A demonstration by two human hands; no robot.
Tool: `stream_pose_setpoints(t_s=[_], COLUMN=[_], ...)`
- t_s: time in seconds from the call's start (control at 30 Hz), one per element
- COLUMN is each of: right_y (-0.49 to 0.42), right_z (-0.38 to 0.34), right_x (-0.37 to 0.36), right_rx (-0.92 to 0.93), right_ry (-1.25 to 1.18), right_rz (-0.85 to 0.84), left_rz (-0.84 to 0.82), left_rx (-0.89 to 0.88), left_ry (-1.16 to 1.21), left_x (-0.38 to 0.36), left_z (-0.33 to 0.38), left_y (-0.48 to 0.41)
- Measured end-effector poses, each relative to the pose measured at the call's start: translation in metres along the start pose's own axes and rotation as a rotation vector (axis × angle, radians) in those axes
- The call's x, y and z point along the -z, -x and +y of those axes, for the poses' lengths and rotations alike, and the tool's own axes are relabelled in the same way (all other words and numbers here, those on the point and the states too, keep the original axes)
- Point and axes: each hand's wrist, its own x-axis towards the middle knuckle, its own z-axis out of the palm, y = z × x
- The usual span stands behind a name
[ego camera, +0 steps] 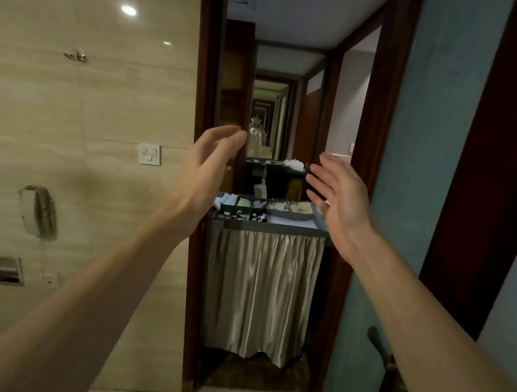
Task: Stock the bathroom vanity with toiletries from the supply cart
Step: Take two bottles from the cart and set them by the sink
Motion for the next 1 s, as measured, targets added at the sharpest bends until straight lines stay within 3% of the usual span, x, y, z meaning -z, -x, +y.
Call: stream_pose_setpoints(t_s=[0.33,1.0], right_y=[-0.079,-0.404], right_z=[0.063,0.23], right_x=[0.01,0.051], right_rx=[-0.076,-0.187], right_ry=[0.048,0.123], right_rz=[-0.006,-0.033], left_rz=[0.007,0.051], left_rx=[0.09,0.184], left_ry=[-0.045,-0.147], left_x=[-0.014,-0.075], left_z=[-0.085,-0.316], left_y=[-0.06,-0.313])
